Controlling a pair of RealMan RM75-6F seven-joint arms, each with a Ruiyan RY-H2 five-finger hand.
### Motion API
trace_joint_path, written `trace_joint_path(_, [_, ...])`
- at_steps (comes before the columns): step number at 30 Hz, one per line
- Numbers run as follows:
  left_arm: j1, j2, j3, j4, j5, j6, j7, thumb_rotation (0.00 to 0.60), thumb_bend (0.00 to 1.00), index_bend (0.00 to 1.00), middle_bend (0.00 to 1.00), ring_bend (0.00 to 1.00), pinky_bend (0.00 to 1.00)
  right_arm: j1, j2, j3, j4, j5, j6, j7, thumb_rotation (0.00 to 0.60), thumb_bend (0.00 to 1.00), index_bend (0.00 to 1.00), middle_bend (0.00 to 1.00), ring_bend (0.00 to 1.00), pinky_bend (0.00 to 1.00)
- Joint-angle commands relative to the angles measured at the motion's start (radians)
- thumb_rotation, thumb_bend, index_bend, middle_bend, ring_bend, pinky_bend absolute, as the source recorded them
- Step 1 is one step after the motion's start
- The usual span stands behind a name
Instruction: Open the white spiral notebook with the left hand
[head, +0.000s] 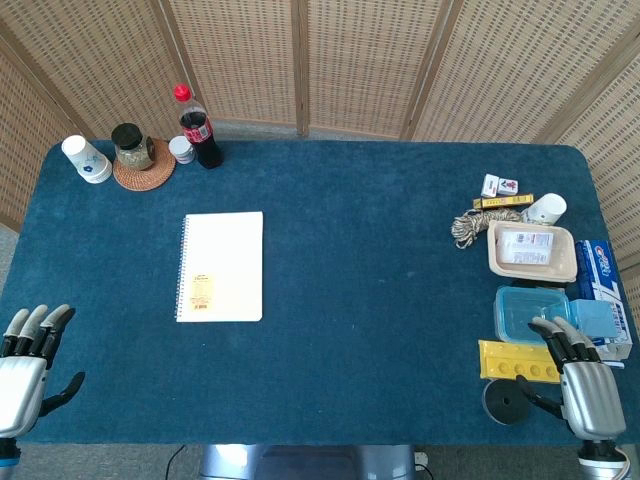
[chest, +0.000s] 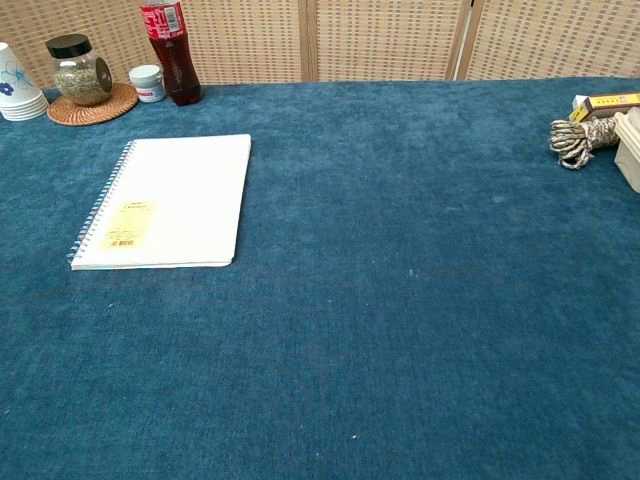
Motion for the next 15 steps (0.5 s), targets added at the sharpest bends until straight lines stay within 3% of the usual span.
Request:
trace_joint_path(1, [-0.002,-0.001,-0.002,-0.003,-0.001,-0.002,0.002,0.6,0.24,0.11,0.14,0.06,0.01,-0.004,0.0,0.002,0.007,0.002,0.007,0.009,0.6,0.26,0.2,0.24,0.13,0.2])
trace_joint_path(10, [-0.027,-0.003,-0.011,-0.017,0.002,-0.029,-0.009,0.6,0.24,0.11,0.14,0.06,0.02,-0.023,0.003,-0.001,0.023,-0.012,0.046,0.037,0.6,0.26,0.2,0.24,0.13,0.2])
trace_joint_path(15, [-0.09,0.008,-0.033,-0.05,-0.001,-0.112,0.003,0.6,0.24,0.11,0.14,0.06,0.02,-0.035,0.004,-0.003,0.027,-0.021,0.069,0.047,0.6,0.26,0.2,0.24,0.13,0.2])
